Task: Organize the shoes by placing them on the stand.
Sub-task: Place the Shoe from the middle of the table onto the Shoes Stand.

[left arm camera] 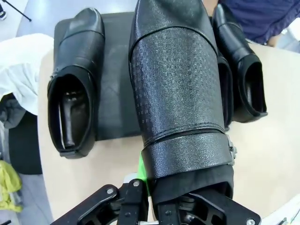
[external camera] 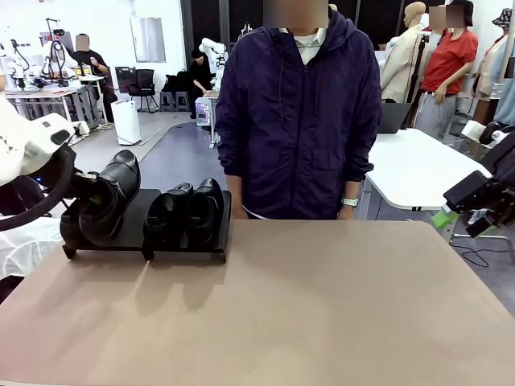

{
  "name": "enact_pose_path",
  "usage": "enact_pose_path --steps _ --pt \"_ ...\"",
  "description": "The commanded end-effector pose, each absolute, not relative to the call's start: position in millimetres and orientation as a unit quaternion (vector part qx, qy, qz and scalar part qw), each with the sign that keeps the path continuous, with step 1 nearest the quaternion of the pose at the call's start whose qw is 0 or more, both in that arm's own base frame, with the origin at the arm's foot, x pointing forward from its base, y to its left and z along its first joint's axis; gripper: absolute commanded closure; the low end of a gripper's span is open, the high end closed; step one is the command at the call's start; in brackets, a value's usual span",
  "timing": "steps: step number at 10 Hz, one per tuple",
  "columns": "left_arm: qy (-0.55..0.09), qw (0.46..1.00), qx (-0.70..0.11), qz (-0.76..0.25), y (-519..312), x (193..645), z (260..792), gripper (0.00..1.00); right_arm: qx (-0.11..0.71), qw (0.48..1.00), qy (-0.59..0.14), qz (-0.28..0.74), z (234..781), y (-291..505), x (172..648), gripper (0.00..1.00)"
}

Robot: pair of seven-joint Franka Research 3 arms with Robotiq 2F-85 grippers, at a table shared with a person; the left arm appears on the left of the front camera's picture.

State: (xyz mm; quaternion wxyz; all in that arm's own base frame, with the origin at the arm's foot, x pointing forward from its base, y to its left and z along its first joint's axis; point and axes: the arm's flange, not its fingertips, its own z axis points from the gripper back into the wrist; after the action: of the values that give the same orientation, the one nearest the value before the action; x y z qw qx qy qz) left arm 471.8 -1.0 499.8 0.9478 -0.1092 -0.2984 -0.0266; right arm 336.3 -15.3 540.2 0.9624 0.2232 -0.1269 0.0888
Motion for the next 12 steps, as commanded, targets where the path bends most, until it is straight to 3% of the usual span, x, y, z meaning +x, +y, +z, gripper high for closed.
enact_pose_path --steps 1,12 --pt "-0.320 0.939 -0.121 -0.028 7.4 490.7 499.1 1.00 0.225 0.963 -0.127 0.081 542.3 -14.0 337.0 0.00" --pt "-0.374 0.916 -0.124 -0.077 31.8 567.3 436.3 1.00 0.225 0.963 -0.127 0.081 542.3 -14.0 337.0 0.00"
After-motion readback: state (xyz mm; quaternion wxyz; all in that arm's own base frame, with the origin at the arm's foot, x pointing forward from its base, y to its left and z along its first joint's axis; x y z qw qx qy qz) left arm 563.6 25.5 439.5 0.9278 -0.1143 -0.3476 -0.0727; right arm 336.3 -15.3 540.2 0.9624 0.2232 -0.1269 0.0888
